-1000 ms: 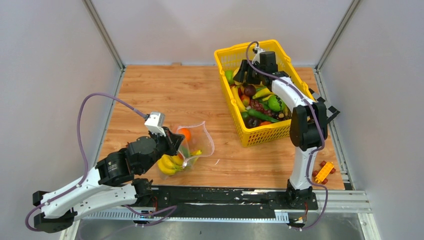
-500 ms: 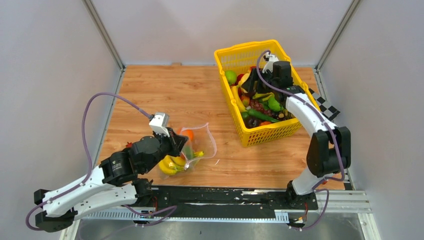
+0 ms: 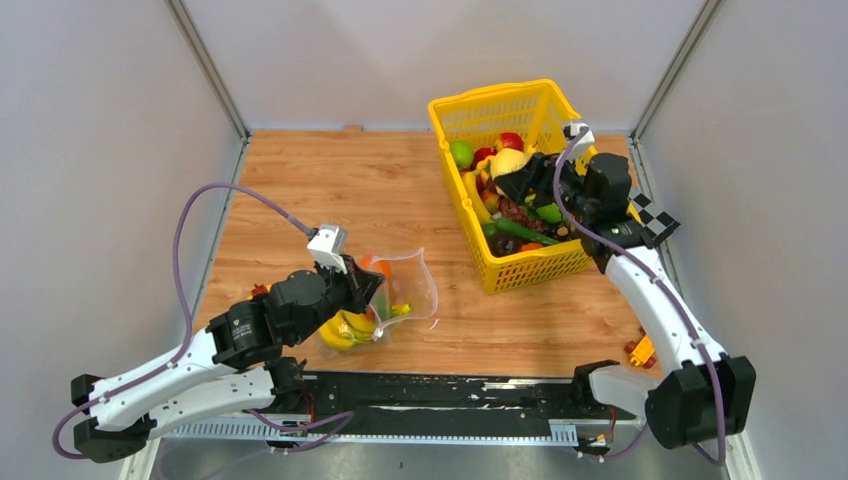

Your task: Place the food in the zip-top bag and seal the zipper

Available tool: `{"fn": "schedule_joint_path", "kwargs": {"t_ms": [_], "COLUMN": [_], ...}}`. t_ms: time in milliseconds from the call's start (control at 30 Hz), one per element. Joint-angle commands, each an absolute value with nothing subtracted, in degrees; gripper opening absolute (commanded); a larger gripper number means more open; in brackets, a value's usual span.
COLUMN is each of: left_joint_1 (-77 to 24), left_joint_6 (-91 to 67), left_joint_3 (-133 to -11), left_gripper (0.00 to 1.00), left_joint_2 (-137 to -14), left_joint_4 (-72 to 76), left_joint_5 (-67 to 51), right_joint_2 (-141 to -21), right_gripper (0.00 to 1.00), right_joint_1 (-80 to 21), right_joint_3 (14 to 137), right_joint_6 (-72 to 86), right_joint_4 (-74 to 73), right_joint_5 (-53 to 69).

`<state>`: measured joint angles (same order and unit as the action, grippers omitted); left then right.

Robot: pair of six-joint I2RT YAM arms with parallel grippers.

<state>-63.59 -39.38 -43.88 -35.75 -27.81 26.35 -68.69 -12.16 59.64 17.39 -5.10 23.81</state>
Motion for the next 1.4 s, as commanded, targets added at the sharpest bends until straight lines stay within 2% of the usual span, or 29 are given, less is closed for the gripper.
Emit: {"fn": "schedule_joint_path", "kwargs": {"t_ms": [0,133,300,533,733,1133,1367], "left_joint_1": [-63.6,-63.5,-63.6,-63.5,-63.6,-63.6,-63.5], "left_joint_6": [-38.4,-38.8,-38.4,-39.0,-39.0,-38.8,-38.5], "left_joint_3": [-44.9,-44.4,-44.9,-44.2,-44.8,-45.1,-48.2], "left_gripper": [0.0,0.0,0.0,0.0,0.0,0.0,0.0], "left_joint_2": [-36.1,-36.2,-36.5,-36.1,-35.9,-35.9,-36.0], "left_joint_4": [-24.4,-24.0,-24.3,-23.8,-24.8,-24.7,-25.7], "left_joint_5": [25.7,25.4,25.1,26.0,26.3,26.2,24.1], "right_joint_2": [-63.2,-60.5,-58.5,-60.7,-62.9,-67.0,-68.5], "right_gripper": [0.48,0.48,0.5,0.5,0.53,0.55,0.65], "right_joint_1": [-12.7,-18.9,-33.6,-46.2,-51.5,-53.7,-60.1], "right_joint_3": [55.7,54.2,53.7,52.7,50.7,53.8,58.8], "right_joint_6": [24.6,25.8,20.1,16.8,16.0,13.3,7.4], "right_joint_4": [5.0,6.0,1.4,-3.1,-4.2,-7.3,-11.7], "right_joint_5": [39.1,44.9,40.6,35.0,31.2,18.8,3.0]}}
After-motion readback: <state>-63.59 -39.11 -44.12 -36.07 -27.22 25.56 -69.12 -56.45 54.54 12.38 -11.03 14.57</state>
